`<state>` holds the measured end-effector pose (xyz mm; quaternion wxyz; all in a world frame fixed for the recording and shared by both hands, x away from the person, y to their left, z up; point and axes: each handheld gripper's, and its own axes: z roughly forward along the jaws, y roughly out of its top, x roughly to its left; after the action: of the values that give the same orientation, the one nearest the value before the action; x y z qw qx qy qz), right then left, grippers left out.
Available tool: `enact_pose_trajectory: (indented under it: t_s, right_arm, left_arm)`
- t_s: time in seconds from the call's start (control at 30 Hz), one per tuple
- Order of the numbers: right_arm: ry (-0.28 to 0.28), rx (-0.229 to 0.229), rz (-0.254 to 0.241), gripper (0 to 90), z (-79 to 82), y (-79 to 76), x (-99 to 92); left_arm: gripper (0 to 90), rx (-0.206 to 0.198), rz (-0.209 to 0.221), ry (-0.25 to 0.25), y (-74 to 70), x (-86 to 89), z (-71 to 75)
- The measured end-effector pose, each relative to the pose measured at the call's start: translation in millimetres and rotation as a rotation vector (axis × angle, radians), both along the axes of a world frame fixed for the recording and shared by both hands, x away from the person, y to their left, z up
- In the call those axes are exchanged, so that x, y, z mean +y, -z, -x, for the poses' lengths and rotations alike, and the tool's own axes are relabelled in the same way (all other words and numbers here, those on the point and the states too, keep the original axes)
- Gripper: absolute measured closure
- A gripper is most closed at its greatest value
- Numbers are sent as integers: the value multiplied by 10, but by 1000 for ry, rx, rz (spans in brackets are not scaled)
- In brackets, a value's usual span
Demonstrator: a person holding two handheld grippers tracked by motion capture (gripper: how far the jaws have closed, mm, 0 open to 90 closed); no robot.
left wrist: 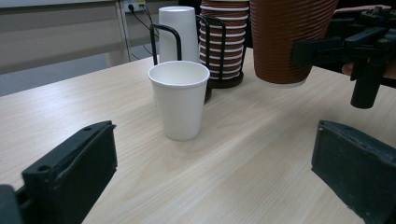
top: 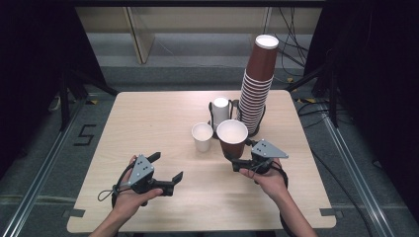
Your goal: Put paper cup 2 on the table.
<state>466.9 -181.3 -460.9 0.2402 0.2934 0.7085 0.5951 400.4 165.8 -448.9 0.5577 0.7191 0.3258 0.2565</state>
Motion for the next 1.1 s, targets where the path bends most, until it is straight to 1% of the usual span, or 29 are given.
enact_pose_trajectory:
  t_s: [0.03, 0.07, 0.1, 0.13, 0.17, 0.23, 0.27, 0.3, 0.33, 0.37, 0.4, 0.43, 0.5, 0.53, 0.57, 0.6, 0.63, 0.67, 0.7, 0.73, 0.77, 0.8, 0.83, 0.87, 0.9, 0.97, 1.0, 1.03, 1.1]
  right_arm:
    - [4, 25, -9, 207, 11, 4, -3]
    - [11, 23, -14, 207, 12, 8, -4]
    - [13, 30, -4, 207, 14, 5, -18]
    - [25, 11, -7, 207, 6, 7, -30]
    - [16, 23, -17, 207, 3, 5, -33]
    - [35, 22, -12, 207, 6, -3, -48]
    - [35, 24, -8, 207, 5, -6, -49]
    - [42, 12, -7, 207, -1, -7, -48]
    - [43, 15, -10, 207, -3, -7, -43]
    - [45, 49, -24, 207, 9, -5, -28]
    - [49, 22, -15, 207, -21, 1, -22]
    - [57, 34, -14, 207, -25, 1, -17]
    - [68, 34, -26, 207, -74, 10, 6]
    - [74, 14, -11, 207, -115, 11, 6]
    - [87, 43, -20, 207, -116, 13, 26]
    - [86, 46, -30, 207, -149, 22, 45]
    - [84, 29, -21, 207, -185, 28, 52]
    - [95, 43, -33, 207, -205, 35, 70]
    - [102, 24, -28, 207, -228, 38, 72]
    - [100, 43, -52, 206, -236, 44, 94]
    - [102, 46, -52, 206, -249, 47, 106]
    - [110, 31, -28, 206, -272, 49, 111]
    - [110, 40, -31, 206, -284, 54, 122]
    - [112, 47, -25, 206, -289, 53, 121]
    - [117, 46, -33, 206, -306, 63, 131]
    - [130, 45, -21, 205, -330, 76, 145]
    - [139, 29, -7, 205, -346, 86, 139]
    - [147, 50, -14, 205, -358, 108, 160]
    - [155, 53, 6, 205, -375, 129, 167]
  left_arm:
    - [0, 0, -2, -4, 2, -2, -3]
    - [0, -4, 3, -9, 9, -5, -14]
    - [0, -3, 3, -13, 14, 0, -23]
    - [0, -1, 1, -18, 24, 3, -28]
    - [0, 0, 2, -17, 36, 5, -28]
    - [0, 0, -4, -15, 49, 13, -16]
    - [0, -1, 5, -15, 66, 10, -6]
    - [0, -3, 11, -9, 74, 10, -5]
    - [0, 2, 6, -10, 78, 14, 6]
    - [0, 1, -11, -12, 75, 25, 13]
    - [0, 3, -10, -13, 78, 27, 16]
    - [0, 2, 12, -10, 90, 22, 13]
    - [0, 5, -2, -19, 76, 40, 18]
    - [0, 3, 0, -20, 74, 46, 14]
    - [0, 2, 2, -21, 72, 51, 9]
    - [0, 2, 0, -22, 72, 54, 5]
    - [0, 4, 1, -25, 75, 54, -1]
    - [0, 6, 4, -28, 77, 52, -4]
    - [0, 7, 17, -28, 85, 47, -11]
    - [0, 3, 3, -28, 80, 55, -17]
    - [0, 7, 4, -30, 81, 53, -18]
    - [0, 8, 6, -30, 84, 49, -20]
    - [0, 10, 4, -29, 87, 47, -22]
    - [0, 13, 18, -29, 100, 35, -25]
    - [0, 13, -1, -30, 96, 41, -23]
    - [0, 15, -3, -29, 98, 40, -18]
    - [0, 16, 0, -29, 97, 40, -16]
    - [0, 15, 1, -29, 95, 41, -16]
    - [0, 17, 24, -28, 106, 35, -22]
